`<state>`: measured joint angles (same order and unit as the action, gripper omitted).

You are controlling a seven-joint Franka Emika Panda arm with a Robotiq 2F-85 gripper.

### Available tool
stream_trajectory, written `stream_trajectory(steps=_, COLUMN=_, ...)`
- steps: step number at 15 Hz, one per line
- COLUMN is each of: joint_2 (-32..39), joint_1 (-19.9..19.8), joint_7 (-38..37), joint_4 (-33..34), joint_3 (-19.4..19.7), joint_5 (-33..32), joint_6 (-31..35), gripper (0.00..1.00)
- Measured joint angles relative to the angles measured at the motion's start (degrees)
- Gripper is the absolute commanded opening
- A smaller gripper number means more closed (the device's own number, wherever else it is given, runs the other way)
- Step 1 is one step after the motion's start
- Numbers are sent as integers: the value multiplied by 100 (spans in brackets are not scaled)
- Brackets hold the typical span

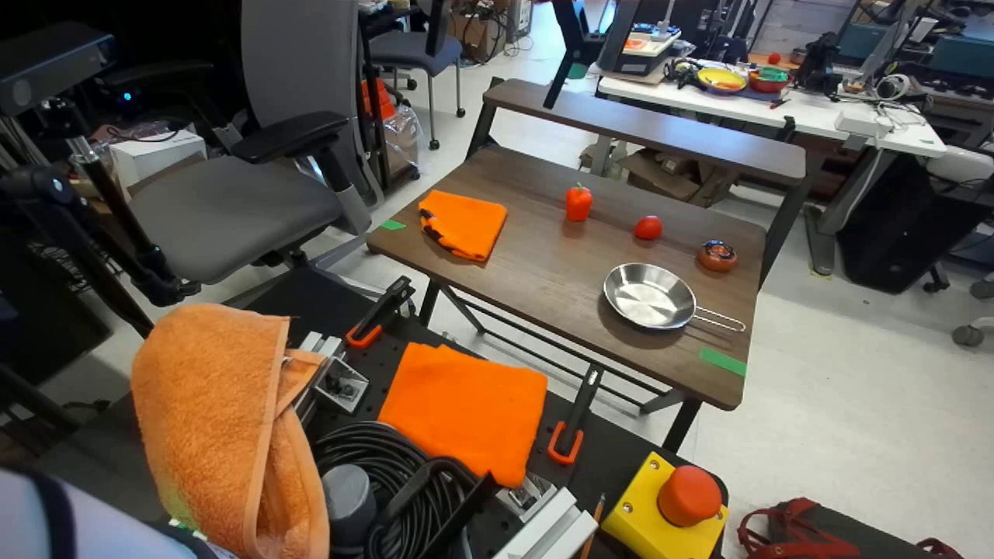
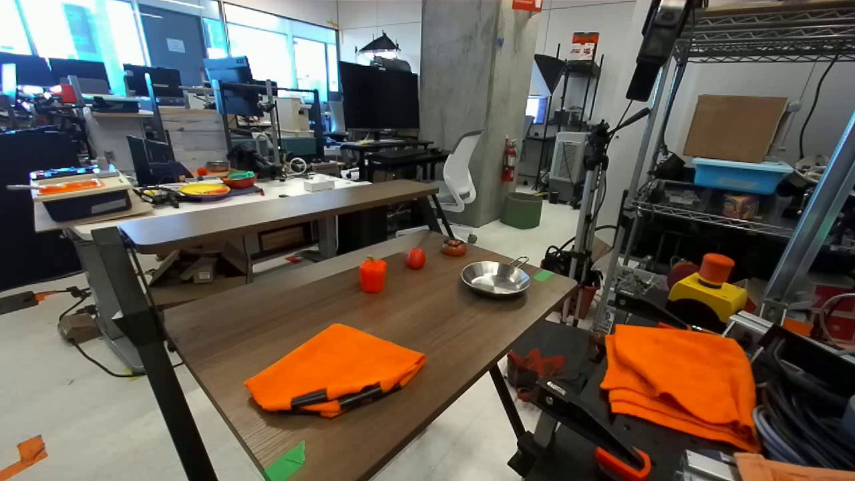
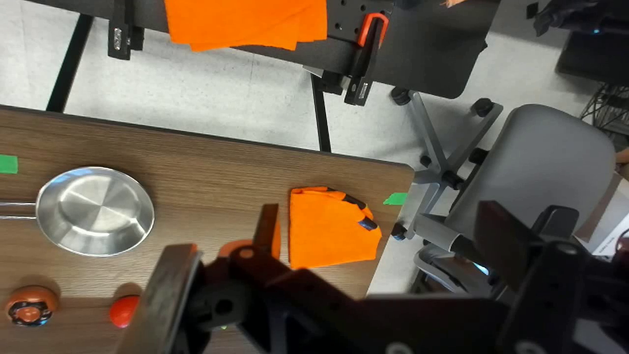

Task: Put the orange ball onto the metal plate

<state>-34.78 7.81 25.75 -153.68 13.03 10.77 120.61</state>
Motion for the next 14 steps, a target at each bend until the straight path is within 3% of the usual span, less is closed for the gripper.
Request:
stream_trajectory(steps=7, joint_2=22, joint_1=-1, joint_7=-55, joint_4=25, joint_3=-21, joint_5=182, joint_6=89, gripper=100)
stream_trajectory(steps=14, joint_2=1032, joint_1=-12, joint_7=-735, joint_4=859, joint_3=-46, joint_5=1323, joint_6=1759, gripper=100)
